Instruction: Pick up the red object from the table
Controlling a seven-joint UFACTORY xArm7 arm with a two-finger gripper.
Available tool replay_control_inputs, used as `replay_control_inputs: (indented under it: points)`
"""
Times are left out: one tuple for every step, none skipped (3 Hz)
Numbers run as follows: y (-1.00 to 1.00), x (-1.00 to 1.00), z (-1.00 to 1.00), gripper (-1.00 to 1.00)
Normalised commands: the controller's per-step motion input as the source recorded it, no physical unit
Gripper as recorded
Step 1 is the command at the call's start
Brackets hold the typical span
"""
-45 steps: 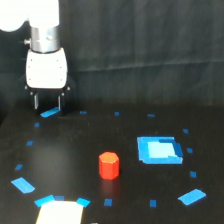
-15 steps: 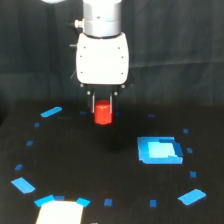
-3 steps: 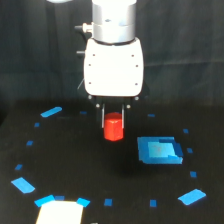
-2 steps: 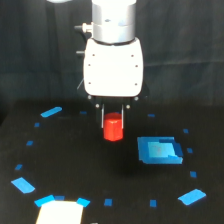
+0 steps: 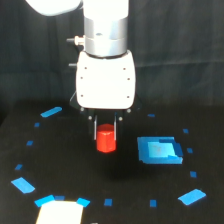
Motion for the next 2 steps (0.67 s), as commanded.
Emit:
replay_control_inputs:
  points:
    - [-0.14,0.09,0.35,-1.0]
    - [-0.23,-0.04,0.05,-0.99]
